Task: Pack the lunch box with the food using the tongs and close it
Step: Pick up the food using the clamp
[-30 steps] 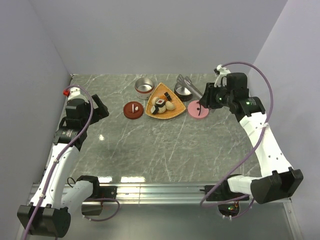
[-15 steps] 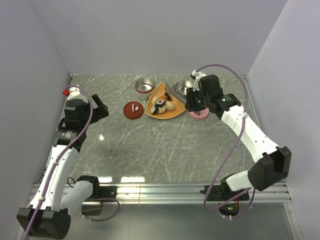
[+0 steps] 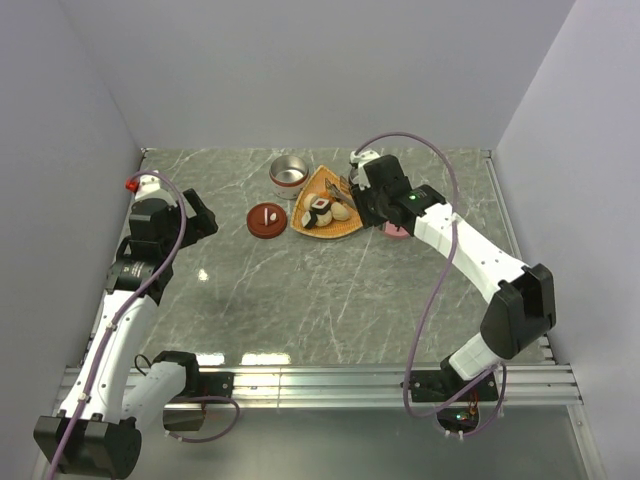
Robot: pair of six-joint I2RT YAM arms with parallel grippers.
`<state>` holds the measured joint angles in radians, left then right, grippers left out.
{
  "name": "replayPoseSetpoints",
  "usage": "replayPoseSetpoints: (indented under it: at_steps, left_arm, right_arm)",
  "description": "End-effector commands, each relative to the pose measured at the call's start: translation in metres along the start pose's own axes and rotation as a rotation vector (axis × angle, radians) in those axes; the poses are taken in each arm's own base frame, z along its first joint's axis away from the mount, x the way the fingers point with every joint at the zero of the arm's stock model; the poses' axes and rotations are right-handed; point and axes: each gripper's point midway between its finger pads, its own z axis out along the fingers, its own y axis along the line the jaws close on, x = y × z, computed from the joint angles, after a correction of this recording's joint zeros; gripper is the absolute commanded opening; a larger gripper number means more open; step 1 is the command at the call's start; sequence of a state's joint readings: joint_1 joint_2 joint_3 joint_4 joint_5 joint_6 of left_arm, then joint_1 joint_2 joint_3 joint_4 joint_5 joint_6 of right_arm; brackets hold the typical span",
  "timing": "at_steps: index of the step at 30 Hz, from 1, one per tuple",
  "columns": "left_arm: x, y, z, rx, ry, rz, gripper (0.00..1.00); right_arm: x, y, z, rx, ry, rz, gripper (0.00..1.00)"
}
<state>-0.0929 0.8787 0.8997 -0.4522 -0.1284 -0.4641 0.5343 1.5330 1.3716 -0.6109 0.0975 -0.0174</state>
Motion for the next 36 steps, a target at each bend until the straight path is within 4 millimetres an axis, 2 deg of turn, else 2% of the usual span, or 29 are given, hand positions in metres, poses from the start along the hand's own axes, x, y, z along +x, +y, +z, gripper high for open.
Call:
replayPoseSetpoints:
  at_steps: [1, 10, 20, 23, 25, 26, 31, 36]
  left_arm:
    - [-0.009, -0.003, -0.002, 0.02, -0.046, 0.01, 0.99]
    - [-0.008, -0.001, -0.001, 0.017, -0.042, 0.013, 0.99]
    - [-0.006, 0.0, 0.0, 0.015, -0.042, 0.013, 0.99]
    - [-0.006, -0.001, 0.0, 0.014, -0.04, 0.015, 0.99]
    - [-0.007, 0.0, 0.0, 0.013, -0.042, 0.016, 0.99]
    - [-0.007, 0.0, 0.001, 0.013, -0.041, 0.018, 1.0]
    - [-0.006, 0.0, 0.001, 0.014, -0.04, 0.019, 1.0]
    - [-0.006, 0.0, 0.002, 0.013, -0.039, 0.019, 0.99]
  right_arm:
    - [-0.033, -0.009, -0.002, 0.075, -0.099, -0.057, 0.45]
    - [-0.027, -0.003, 0.021, 0.092, -0.049, -0.119, 0.46]
    - [-0.018, -0.006, 0.032, 0.135, 0.0, -0.172, 0.45]
    - [-0.018, -0.006, 0.035, 0.14, 0.012, -0.181, 0.38]
    - [-0.015, -0.006, 0.037, 0.146, 0.029, -0.189, 0.28]
    - [-0.016, -0.005, 0.038, 0.144, 0.029, -0.191, 0.26]
    - [-0.021, -0.004, 0.035, 0.143, 0.019, -0.188, 0.21]
    - [-0.051, -0.009, 0.01, 0.159, -0.051, -0.169, 0.2]
